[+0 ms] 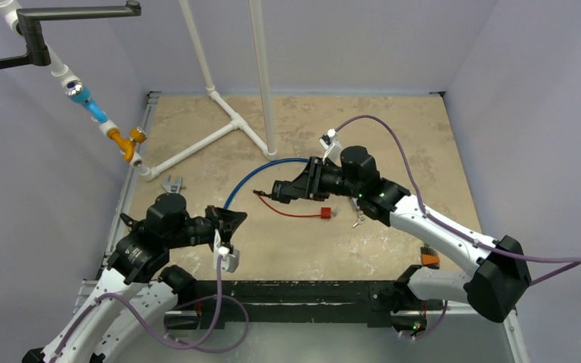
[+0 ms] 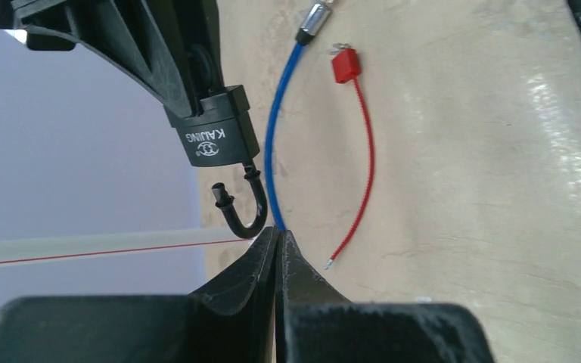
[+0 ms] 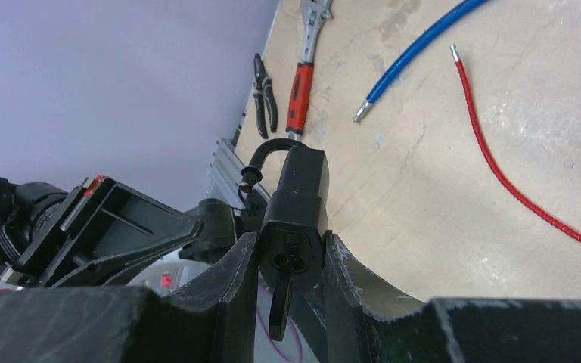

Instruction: Unlock with the key

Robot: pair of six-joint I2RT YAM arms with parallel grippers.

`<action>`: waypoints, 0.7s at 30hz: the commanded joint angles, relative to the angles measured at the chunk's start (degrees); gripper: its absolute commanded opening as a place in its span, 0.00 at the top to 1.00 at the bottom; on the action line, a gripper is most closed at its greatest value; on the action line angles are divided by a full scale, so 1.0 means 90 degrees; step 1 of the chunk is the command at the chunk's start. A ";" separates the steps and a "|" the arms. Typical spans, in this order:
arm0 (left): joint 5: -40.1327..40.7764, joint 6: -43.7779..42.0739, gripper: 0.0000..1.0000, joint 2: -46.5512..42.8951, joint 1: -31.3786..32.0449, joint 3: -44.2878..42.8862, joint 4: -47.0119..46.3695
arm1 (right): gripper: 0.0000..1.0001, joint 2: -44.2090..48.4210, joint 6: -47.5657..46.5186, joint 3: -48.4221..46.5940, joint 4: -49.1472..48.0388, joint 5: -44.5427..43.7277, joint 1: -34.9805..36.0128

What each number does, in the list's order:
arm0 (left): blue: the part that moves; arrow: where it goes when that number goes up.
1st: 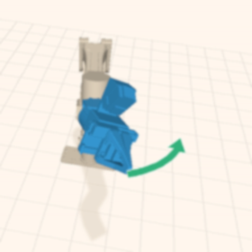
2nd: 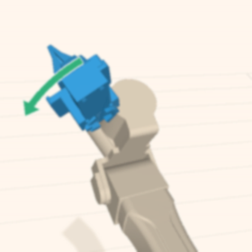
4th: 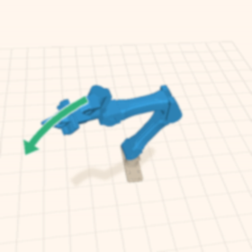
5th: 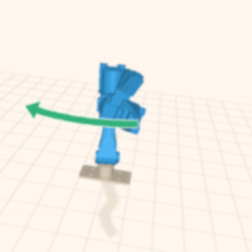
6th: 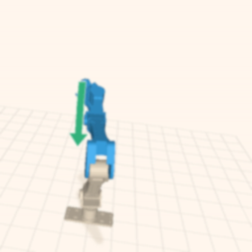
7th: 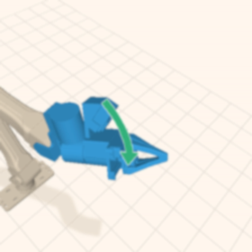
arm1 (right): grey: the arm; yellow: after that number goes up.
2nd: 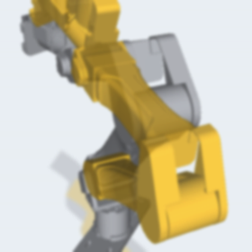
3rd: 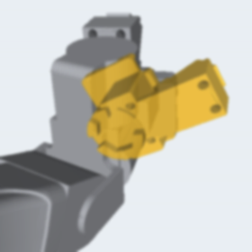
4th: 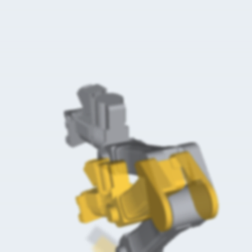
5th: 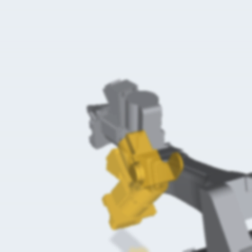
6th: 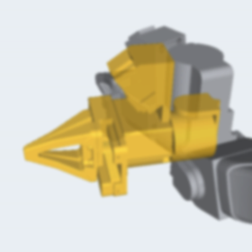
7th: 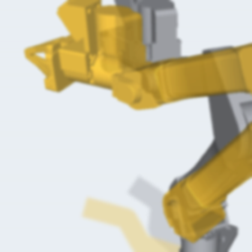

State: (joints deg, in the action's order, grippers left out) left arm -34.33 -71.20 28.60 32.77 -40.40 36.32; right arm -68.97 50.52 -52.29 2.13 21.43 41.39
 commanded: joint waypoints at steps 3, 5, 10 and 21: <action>-0.0357 0.0117 1.00 0.0181 0.0027 -0.0259 0.0826 | 1.00 0.0090 -0.0247 0.0218 -0.1202 0.0190 0.0155; 0.0174 0.1099 1.00 0.0468 0.0020 -0.0433 0.0142 | 1.00 0.0127 -0.0636 0.0267 -0.1069 0.0235 0.0204; 0.0933 0.2958 0.99 0.1792 -0.0220 -0.1724 0.0131 | 1.00 0.0081 -0.1361 0.0485 -0.0782 0.0348 0.0411; 0.1695 0.4715 0.53 0.2041 -0.0321 -0.1994 0.0123 | 1.00 -0.0515 -0.2154 0.1899 -0.2082 -0.0407 0.1227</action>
State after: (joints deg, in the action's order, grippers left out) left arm -21.74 -36.56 47.09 30.33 -55.13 37.45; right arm -73.30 36.42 -35.86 -5.98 21.08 50.41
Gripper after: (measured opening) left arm 0.452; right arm 0.279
